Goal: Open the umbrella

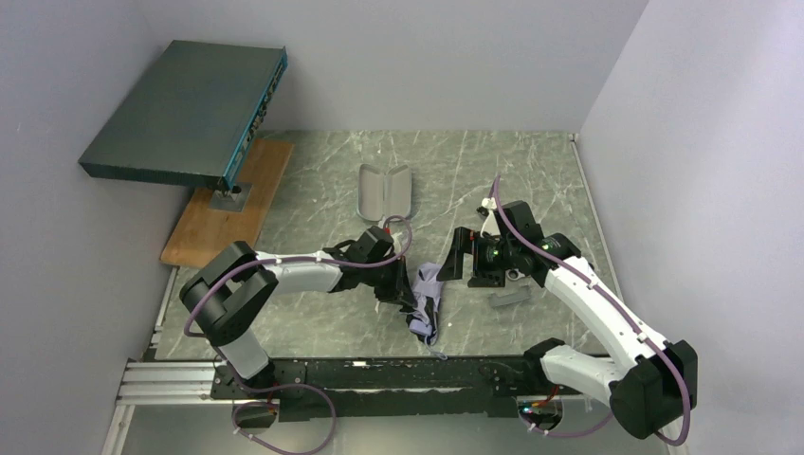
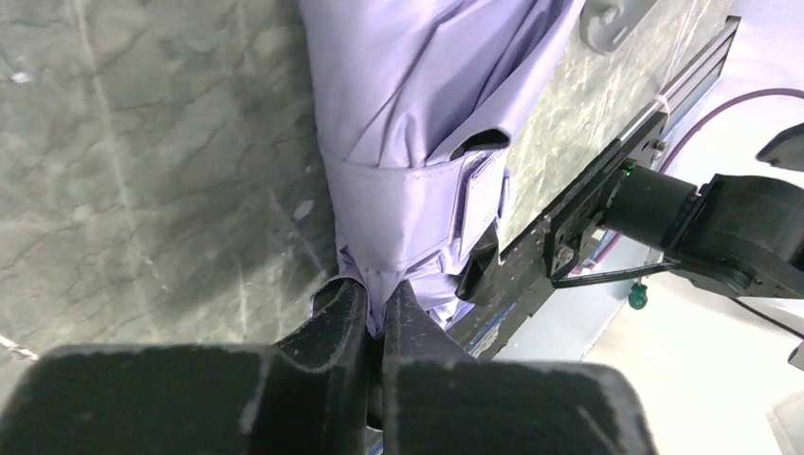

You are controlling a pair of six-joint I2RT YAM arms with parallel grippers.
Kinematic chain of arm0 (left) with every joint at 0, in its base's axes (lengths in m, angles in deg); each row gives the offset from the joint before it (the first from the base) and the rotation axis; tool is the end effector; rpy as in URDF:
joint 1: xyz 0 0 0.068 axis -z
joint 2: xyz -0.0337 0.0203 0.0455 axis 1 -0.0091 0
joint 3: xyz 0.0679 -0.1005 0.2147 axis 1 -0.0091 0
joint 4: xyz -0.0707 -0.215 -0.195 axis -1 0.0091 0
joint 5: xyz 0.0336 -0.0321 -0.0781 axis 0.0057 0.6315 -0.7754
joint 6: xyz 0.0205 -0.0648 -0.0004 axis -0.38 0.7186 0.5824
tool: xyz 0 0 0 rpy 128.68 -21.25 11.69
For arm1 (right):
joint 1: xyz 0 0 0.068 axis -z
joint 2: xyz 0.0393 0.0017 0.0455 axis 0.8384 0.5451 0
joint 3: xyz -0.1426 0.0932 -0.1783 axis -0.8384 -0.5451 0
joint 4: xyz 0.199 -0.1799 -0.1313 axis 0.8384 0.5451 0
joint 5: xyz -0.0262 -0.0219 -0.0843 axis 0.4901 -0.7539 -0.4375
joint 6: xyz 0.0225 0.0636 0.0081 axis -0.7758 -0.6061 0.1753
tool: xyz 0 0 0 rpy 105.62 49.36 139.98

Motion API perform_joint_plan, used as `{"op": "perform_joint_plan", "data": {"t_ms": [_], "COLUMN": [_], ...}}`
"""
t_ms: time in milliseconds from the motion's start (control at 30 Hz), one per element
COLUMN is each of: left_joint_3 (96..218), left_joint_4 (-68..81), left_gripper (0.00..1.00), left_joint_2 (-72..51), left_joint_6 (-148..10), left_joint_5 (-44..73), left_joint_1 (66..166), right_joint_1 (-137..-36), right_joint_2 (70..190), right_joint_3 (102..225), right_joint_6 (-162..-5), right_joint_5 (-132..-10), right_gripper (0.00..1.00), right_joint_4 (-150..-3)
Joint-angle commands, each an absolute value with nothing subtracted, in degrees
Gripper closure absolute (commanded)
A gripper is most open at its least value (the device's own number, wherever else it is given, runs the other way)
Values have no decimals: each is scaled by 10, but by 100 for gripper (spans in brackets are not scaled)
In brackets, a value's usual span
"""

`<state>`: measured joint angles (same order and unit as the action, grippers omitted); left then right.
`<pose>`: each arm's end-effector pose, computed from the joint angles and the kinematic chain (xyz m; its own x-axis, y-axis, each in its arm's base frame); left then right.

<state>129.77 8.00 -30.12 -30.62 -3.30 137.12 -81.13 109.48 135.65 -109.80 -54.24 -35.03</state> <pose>0.2181 -0.2749 0.0763 -0.9855 0.0537 -0.1609 0.1539 0.6816 -0.7153 0.2334 0.1295 0.2155 -0.9467 0.1183 -0.2995 -0.0899 0.7960 0.5986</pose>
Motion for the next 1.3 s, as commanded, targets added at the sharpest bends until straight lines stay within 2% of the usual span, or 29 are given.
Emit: {"op": "perform_joint_plan", "data": {"t_ms": [0,467,900,1000,1100,1267], "left_joint_3": [1326,1422,1522,1538,1554,1583], "left_joint_4": [112,291,348,353,366,391], "left_gripper": [100,100,100,100,100,100], "left_joint_2": [-288,-159,-143,-142,-140,-137], "left_joint_6": [-338,-410,-438,-443,-451,-463], "left_joint_5": [-7,38,18,18,23,41], "left_joint_1": [1388,1389,1389,1389,1389,1389], "right_joint_1": [-810,-809,-809,-809,-809,-809], "right_joint_2": [1094,1156,1191,1192,1196,1206], "right_joint_3": [1364,1353,1385,1380,1384,1409], "right_joint_6": [-1099,-1184,-1215,-1233,-1241,-1224], "right_joint_5": [-546,-510,-432,-399,-384,-369], "right_gripper": [1,0,1,19,46,81], "right_joint_4": [-351,-479,-604,-646,-664,-650]}}
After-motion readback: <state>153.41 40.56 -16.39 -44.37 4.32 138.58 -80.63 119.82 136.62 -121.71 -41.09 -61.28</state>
